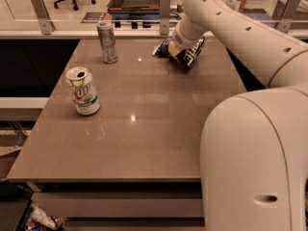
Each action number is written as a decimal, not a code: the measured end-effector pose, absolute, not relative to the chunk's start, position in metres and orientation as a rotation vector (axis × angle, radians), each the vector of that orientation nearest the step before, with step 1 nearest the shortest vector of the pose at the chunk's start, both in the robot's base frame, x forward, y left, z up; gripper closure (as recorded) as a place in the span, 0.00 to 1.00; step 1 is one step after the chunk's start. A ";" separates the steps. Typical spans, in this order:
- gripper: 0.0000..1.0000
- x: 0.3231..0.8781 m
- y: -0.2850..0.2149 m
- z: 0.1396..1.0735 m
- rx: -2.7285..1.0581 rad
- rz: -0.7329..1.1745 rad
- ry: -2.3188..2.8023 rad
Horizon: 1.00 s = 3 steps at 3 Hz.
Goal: Move blue chip bag near 7up can
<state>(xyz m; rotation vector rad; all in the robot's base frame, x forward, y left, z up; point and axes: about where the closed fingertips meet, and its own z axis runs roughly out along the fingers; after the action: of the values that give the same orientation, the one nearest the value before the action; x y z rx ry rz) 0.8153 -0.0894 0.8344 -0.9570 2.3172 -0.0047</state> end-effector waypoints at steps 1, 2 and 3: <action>1.00 0.815 -0.089 0.836 -0.957 -0.005 2.317; 1.00 0.815 -0.077 0.845 -0.999 0.031 2.296; 1.00 0.809 -0.070 0.870 -1.014 0.010 2.276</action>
Offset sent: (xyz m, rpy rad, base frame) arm -0.0003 0.0259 0.0336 0.0405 -0.0037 0.1043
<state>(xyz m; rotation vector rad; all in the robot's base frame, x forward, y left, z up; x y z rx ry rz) 0.8086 -0.0700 0.8703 -1.0139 2.2758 0.0101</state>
